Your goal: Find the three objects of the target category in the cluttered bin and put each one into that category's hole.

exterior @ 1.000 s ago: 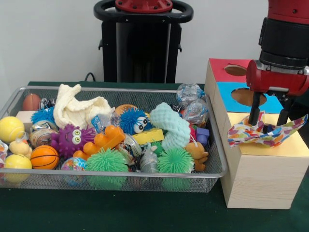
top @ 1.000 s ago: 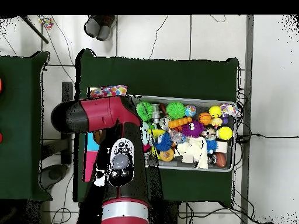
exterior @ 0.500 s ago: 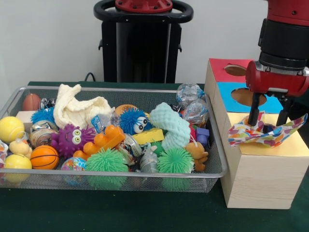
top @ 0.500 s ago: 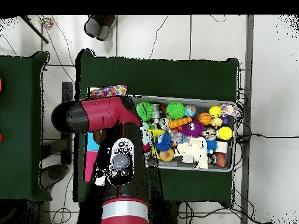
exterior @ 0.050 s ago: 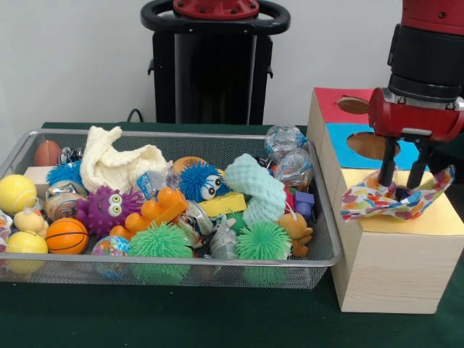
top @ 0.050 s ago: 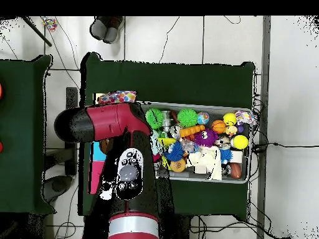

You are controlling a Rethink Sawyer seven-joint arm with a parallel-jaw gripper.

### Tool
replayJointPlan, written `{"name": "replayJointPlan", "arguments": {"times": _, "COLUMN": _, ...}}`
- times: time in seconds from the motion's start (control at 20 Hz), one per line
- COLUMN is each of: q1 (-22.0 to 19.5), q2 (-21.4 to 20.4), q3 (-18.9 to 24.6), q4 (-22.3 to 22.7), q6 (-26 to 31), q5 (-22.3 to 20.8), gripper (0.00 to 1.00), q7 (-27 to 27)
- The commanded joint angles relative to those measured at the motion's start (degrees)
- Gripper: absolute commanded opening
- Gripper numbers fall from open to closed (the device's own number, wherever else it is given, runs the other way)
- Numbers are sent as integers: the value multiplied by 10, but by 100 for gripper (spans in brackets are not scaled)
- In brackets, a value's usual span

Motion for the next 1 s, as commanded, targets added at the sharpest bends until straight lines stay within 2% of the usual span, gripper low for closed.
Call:
{"name": "replayJointPlan", "arguments": {"times": 0.05, "q1": -3, "q2": -2, "q3": 0, "q4": 37, "q6": 75, "q5": 7, "gripper": 0, "q7": 66}}
{"name": "replayJointPlan", "arguments": {"times": 0.2, "q1": -2, "q2": 6, "q3": -4, "q4": 19, "q6": 79, "q5": 4, "gripper": 0, "q7": 67}}
{"name": "replayJointPlan", "arguments": {"times": 0.7, "q1": 4, "q2": 5, "q3": -6, "q4": 40, "q6": 56, "q5": 3, "gripper": 0, "q7": 69}}
{"name": "replayJointPlan", "arguments": {"times": 0.8, "q1": 9, "q2": 21, "q3": -13, "q4": 29, "q6": 54, "q5": -2, "gripper": 0, "q7": 75}}
{"name": "replayJointPlan", "arguments": {"times": 1.0, "q1": 39, "q2": 67, "q3": -57, "q4": -13, "q6": 55, "q5": -20, "gripper": 0, "q7": 108}}
